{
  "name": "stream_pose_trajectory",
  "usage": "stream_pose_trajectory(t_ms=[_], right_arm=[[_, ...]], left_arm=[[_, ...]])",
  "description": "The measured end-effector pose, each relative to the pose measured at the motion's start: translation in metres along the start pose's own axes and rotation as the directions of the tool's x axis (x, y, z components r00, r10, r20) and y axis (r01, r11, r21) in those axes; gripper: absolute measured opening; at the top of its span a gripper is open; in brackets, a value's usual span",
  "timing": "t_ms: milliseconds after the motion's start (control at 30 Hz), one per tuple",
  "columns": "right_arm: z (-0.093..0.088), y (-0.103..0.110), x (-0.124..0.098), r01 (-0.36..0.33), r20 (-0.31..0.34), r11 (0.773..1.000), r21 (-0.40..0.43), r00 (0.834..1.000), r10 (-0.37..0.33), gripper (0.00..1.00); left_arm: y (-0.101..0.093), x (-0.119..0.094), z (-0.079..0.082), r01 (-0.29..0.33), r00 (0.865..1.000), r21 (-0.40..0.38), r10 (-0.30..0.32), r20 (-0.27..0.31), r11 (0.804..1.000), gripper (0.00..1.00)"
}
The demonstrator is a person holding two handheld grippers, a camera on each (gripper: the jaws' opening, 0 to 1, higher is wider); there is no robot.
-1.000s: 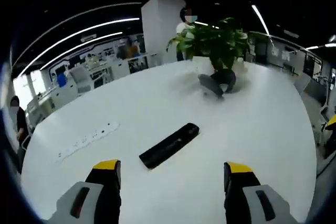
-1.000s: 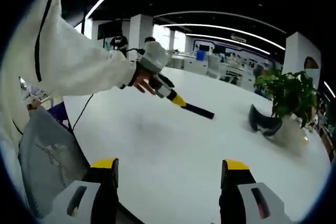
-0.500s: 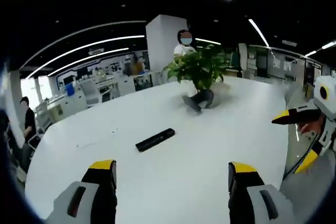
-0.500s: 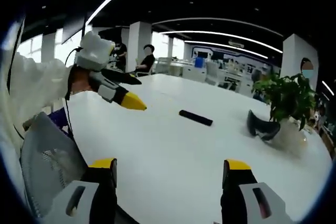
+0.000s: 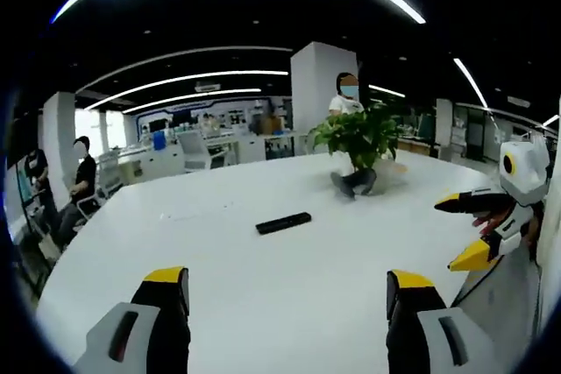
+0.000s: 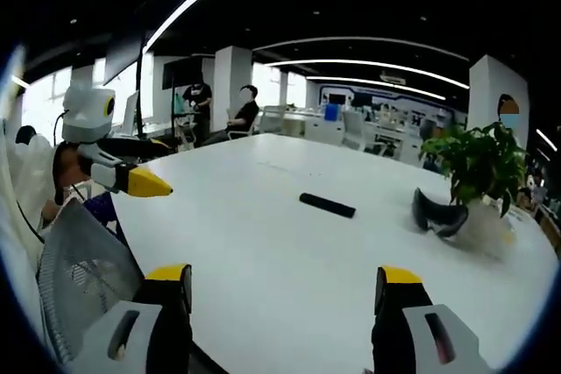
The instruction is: Press the specified remote control buttons in sequence, fully releasing each button before pressing the next.
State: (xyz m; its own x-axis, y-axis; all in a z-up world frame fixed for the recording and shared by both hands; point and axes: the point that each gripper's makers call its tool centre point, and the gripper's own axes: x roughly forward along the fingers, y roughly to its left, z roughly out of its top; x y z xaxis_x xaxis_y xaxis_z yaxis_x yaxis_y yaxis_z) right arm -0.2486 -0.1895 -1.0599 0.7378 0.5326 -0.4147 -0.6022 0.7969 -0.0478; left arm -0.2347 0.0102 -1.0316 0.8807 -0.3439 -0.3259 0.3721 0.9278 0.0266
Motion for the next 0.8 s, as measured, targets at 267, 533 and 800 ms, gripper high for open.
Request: stream_pose_trajectory(t_ms=[267, 533, 800], right_arm=[[0.002, -0.003, 0.0, 0.017, 0.011, 1.0, 0.01, 1.0, -0.017, 0.93], [-0.001, -0.007, -0.001, 0.035, -0.002, 0.999, 0.013, 0.999, -0.035, 0.96], [0.0, -0.007, -0.001, 0.036, -0.001, 0.998, 0.045, 0.999, -0.036, 0.99]], left_arm=[[0.018, -0.011, 0.0, -0.091, 0.993, -0.019, 0.092, 0.077, 0.996, 1.0], [0.034, -0.006, -0.024, -0.125, 0.989, -0.111, 0.132, 0.06, 0.986, 0.92], [0.037, -0.006, -0.024, -0.172, 0.983, 0.001, 0.171, 0.066, 0.985, 0.99]])
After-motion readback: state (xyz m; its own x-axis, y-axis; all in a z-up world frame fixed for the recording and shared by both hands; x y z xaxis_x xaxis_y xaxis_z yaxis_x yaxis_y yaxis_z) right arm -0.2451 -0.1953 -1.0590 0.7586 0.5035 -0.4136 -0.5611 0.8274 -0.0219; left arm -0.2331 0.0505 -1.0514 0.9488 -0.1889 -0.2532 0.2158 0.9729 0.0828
